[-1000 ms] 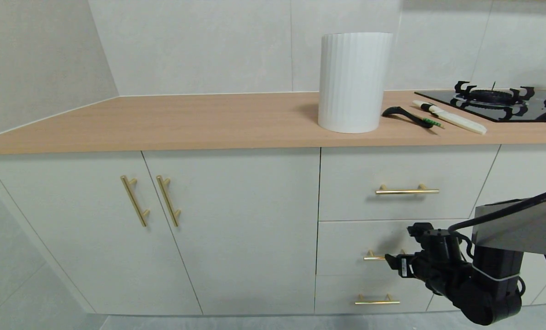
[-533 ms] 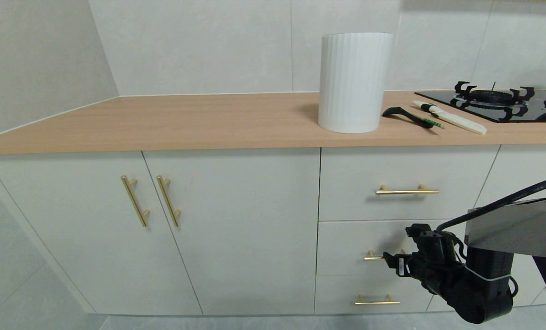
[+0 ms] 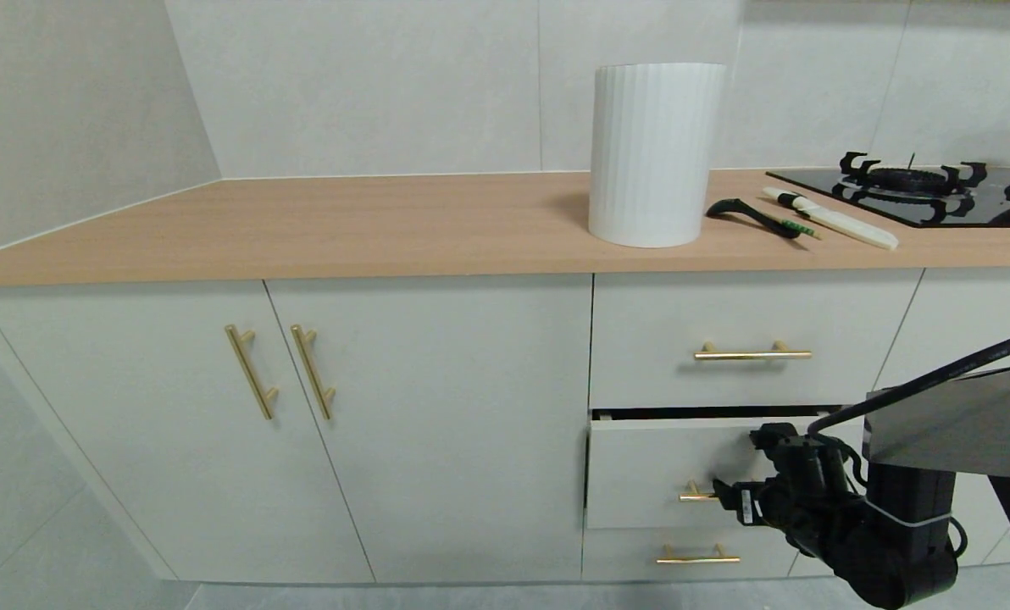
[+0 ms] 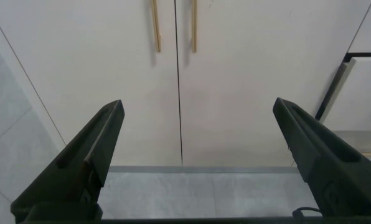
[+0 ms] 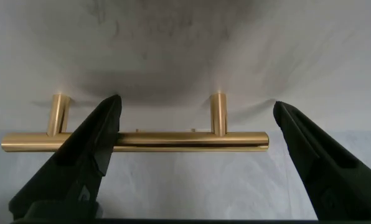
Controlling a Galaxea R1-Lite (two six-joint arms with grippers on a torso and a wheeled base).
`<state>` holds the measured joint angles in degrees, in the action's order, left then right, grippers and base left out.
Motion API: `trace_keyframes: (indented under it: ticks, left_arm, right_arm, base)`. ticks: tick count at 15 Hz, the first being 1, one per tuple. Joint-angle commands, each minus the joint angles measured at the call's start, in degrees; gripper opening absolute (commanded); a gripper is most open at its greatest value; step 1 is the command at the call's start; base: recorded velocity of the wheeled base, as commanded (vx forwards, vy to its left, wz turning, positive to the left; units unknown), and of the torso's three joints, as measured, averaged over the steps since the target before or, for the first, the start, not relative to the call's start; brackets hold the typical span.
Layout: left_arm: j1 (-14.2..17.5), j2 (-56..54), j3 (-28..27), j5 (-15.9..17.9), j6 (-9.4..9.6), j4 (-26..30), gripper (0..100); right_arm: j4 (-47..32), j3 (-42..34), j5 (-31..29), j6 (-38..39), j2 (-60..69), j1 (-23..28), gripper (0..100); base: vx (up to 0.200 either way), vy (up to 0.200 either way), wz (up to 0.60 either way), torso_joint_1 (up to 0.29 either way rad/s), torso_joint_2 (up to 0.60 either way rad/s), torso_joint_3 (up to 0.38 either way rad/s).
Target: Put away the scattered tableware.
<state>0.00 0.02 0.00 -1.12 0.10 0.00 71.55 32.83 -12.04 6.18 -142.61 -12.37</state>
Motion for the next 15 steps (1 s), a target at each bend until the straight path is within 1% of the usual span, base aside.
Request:
trace_keyframes:
  ticks: [1, 3, 4, 6, 7, 9, 11, 13, 15]
  left_arm:
    - [0.0, -0.02, 0.0, -0.02, -0.01, 0.0, 100]
    - [0.0, -0.02, 0.0, -0.02, -0.01, 0.0, 100]
    - [0.0, -0.02, 0.0, -0.02, -0.01, 0.0, 100]
    - [0.0, -0.02, 0.0, -0.02, -0.01, 0.0, 100]
    - [0.0, -0.02, 0.0, -0.02, -0.01, 0.0, 100]
    - [0.0, -0.02, 0.0, -0.02, -0.01, 0.0, 100]
    - [0.0, -0.02, 0.0, -0.02, -0.01, 0.0, 100]
    - [0.0, -0.02, 0.0, -0.02, -0.01, 0.0, 100]
    - [0.0, -0.02, 0.0, -0.02, -0.01, 0.0, 100]
  right_arm:
    - [-0.79, -1.89, 0.35, -0.03, 1.63, -0.02, 100]
    - [-3.08, -4.18, 0.97, -0.64, 4.79, 0.07, 100]
    - [-5.8, -5.85, 2.29, -1.52, 7.87, 0.07, 100]
    - [-14.51, -7.78, 4.84, -3.28, 16.75, -0.02, 100]
    - [-19.78, -7.87, 5.98, -3.37, 21.58, -0.02, 100]
    - [-34.02, -6.99, 9.23, -3.46, 33.45, -0.28, 100]
    - [-47.29, -3.83, 11.78, -4.16, 44.61, -0.72, 100]
    - [-52.65, -1.63, 11.78, -3.9, 50.85, -1.78, 100]
    - [-51.95, -1.1, 11.08, -2.67, 52.34, -4.15, 100]
  base:
    - [0.0, 0.0, 0.0, 0.0, 0.0, 0.0]
    - [0.0, 0.0, 0.0, 0.0, 0.0, 0.0]
    - [0.0, 0.0, 0.0, 0.0, 0.0, 0.0]
    - [0.0, 0.0, 0.0, 0.0, 0.0, 0.0]
    - [0.0, 0.0, 0.0, 0.0, 0.0, 0.0]
    - [0.0, 0.0, 0.0, 0.0, 0.0, 0.0]
    - [0.0, 0.0, 0.0, 0.0, 0.0, 0.0]
    - [0.0, 0.0, 0.0, 0.0, 0.0, 0.0]
    - [0.0, 0.0, 0.0, 0.0, 0.0, 0.0]
